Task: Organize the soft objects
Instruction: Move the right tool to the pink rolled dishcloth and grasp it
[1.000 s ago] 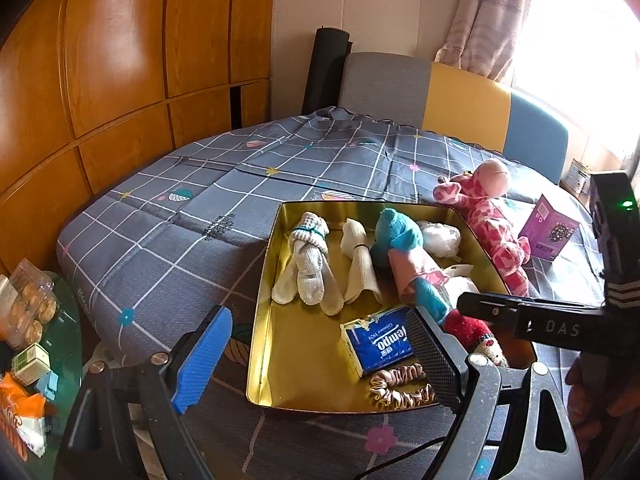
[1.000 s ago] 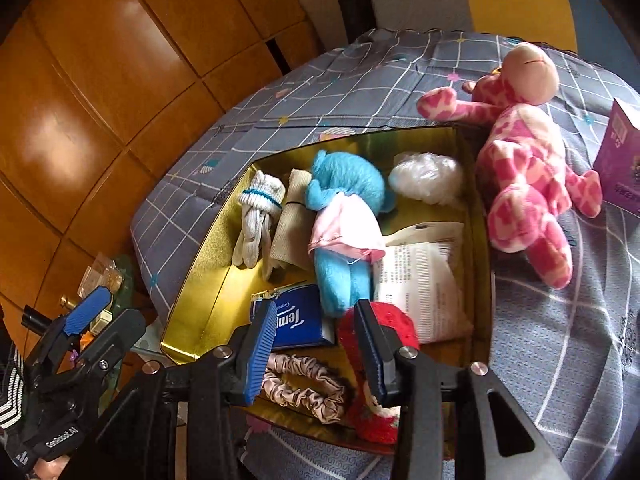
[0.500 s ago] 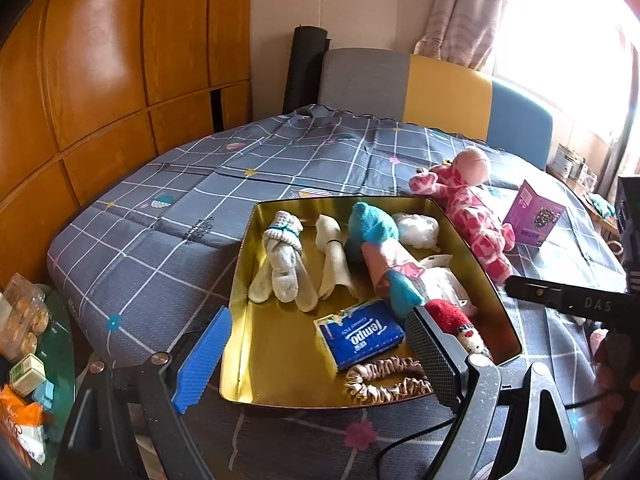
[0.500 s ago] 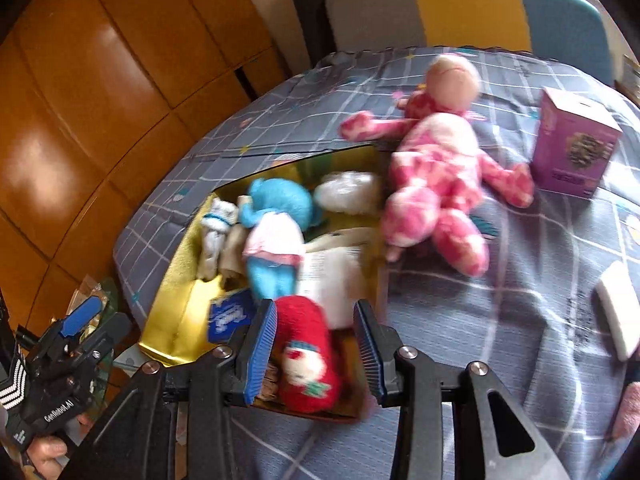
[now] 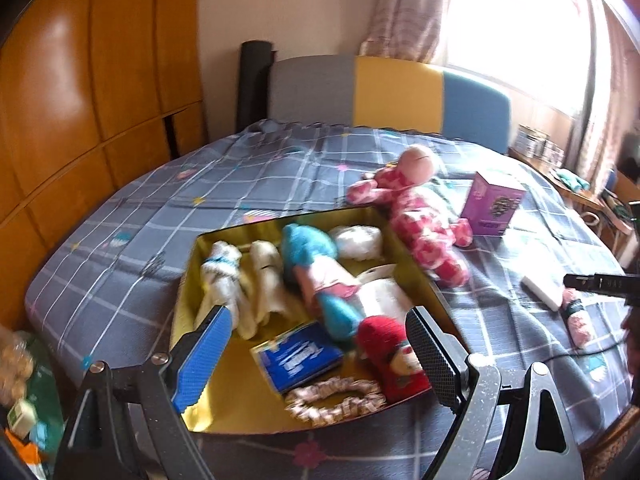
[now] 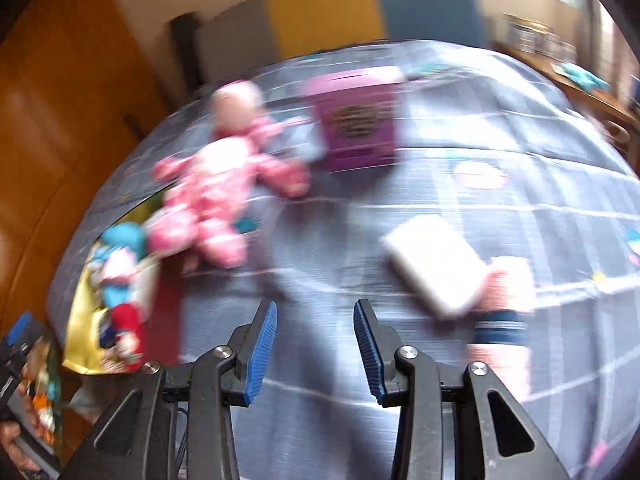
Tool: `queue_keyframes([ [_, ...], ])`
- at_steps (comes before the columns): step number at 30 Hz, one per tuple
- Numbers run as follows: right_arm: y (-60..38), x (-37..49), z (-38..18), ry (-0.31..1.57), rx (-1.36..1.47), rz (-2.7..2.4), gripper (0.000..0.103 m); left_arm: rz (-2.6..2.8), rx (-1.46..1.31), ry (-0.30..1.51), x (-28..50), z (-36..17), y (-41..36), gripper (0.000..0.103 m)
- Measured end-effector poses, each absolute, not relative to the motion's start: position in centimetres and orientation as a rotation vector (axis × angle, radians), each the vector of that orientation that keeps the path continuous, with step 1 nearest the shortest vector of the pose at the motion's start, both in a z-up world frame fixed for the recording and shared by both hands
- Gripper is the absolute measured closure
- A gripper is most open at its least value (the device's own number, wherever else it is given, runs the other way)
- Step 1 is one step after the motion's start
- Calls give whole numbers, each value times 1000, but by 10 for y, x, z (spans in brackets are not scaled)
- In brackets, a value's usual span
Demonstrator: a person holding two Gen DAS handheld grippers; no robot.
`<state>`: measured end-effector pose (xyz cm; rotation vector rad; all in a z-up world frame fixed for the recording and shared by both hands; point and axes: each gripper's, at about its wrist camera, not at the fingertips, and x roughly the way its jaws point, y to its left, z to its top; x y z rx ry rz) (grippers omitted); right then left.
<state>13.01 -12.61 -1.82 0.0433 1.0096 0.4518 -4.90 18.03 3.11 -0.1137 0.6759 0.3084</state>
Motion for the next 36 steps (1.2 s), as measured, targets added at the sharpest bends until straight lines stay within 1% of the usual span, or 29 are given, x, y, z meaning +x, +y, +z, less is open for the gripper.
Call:
queue_keyframes([
  [3,-171,144,-17,1014,68,331,60,263,-92,679,-39,33,167,14],
  [5,-198,152,-19,1034,83,253,57,234,-78,685,-32,32,157,14],
  [9,-233,165,-31,1096,86,154,55,179,-53,696,-21,33,139,14],
  [12,-245,171,-44,1136,81,137,51,146,-32,705,-14,32,126,14],
  [18,-234,179,-71,1212,31,133,51,72,3,729,-2,30,101,14],
  [19,-232,180,-76,1225,23,137,52,62,10,732,0,30,98,14],
  [21,-228,183,-87,1256,0,141,66,36,22,740,5,30,89,14],
  [22,-227,182,-90,1255,-13,147,70,25,25,743,6,30,86,14],
  [25,-229,177,-83,1197,-12,149,71,-17,28,755,15,31,75,14],
  [30,-255,173,-57,1035,32,14,71,-106,7,795,42,31,52,14],
  [32,-261,172,-54,1017,28,-15,71,-142,2,820,55,29,39,14],
  [36,-261,178,-59,1046,4,-46,71,-233,-33,901,90,18,9,15],
])
